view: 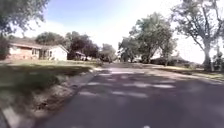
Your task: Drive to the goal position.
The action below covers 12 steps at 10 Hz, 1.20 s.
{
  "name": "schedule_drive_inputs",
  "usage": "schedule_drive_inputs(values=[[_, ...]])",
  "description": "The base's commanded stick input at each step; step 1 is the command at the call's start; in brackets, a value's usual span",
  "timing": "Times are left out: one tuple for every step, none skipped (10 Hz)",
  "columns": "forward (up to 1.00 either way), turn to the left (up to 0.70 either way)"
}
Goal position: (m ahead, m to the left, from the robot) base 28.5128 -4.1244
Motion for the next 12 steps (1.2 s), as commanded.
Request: schedule_drive_inputs(values=[[1.00,0.00],[1.00,0.00],[1.00,0.00],[1.00,0.00],[1.00,0.00],[1.00,0.00],[1.00,0.00],[1.00,0.00],[1.00,0.00],[1.00,0.00],[1.00,0.00],[1.00,0.02]])
